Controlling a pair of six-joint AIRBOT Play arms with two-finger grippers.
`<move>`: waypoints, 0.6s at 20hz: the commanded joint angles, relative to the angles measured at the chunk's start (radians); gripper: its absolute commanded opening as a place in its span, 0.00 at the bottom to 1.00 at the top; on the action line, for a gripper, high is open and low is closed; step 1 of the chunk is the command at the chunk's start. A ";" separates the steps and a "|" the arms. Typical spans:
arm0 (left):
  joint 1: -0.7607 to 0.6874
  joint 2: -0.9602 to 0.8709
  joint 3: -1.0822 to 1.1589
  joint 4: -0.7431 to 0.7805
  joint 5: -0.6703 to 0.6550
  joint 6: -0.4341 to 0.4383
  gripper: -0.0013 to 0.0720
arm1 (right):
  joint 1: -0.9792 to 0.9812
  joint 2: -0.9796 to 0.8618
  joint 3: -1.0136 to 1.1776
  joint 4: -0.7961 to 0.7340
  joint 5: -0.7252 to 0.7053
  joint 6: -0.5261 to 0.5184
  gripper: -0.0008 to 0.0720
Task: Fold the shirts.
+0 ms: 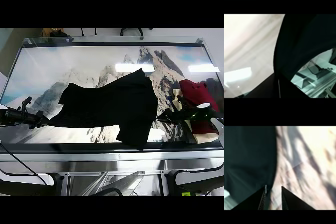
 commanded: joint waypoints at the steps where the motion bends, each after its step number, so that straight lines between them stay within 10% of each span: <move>1: 0.006 0.004 -0.019 0.005 0.003 0.002 0.04 | 0.069 -0.016 -0.005 0.061 -0.141 -0.012 0.35; 8: 0.006 0.004 -0.018 0.004 0.034 0.002 0.04 | 0.095 -0.016 0.004 0.135 -0.118 -0.047 0.33; 10: 0.006 0.004 -0.018 0.005 0.021 0.002 0.04 | 0.056 -0.014 0.019 0.137 -0.057 -0.034 0.67; 12: 0.007 0.004 -0.018 0.005 0.018 0.002 0.04 | 0.005 -0.014 0.024 0.137 -0.022 -0.021 0.70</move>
